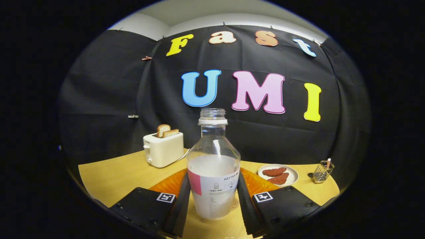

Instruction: Take the bottle from table, then pour the juice into the cup, finally place the bottle on the coaster

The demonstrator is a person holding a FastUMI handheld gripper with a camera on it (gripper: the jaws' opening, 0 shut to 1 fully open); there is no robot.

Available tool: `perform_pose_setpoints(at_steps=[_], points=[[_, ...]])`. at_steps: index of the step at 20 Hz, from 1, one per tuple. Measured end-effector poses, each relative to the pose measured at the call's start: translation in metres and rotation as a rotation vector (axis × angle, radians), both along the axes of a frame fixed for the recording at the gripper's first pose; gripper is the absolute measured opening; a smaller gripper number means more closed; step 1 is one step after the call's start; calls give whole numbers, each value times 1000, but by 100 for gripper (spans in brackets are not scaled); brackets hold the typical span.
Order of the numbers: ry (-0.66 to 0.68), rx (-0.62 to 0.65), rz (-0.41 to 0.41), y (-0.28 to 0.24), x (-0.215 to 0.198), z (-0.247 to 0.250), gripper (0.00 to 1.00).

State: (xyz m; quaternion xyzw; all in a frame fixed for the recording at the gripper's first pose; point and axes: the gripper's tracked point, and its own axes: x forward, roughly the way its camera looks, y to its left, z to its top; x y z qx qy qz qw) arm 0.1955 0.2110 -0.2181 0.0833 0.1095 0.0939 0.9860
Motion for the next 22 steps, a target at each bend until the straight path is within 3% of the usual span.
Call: perform_pose_setpoints(at_steps=[4, 9, 22], points=[[13, 64, -30, -3, 34, -24, 70], [15, 52, -61, -15, 61, -61, 70], [85, 36, -51, -5, 61, -108, 73]])
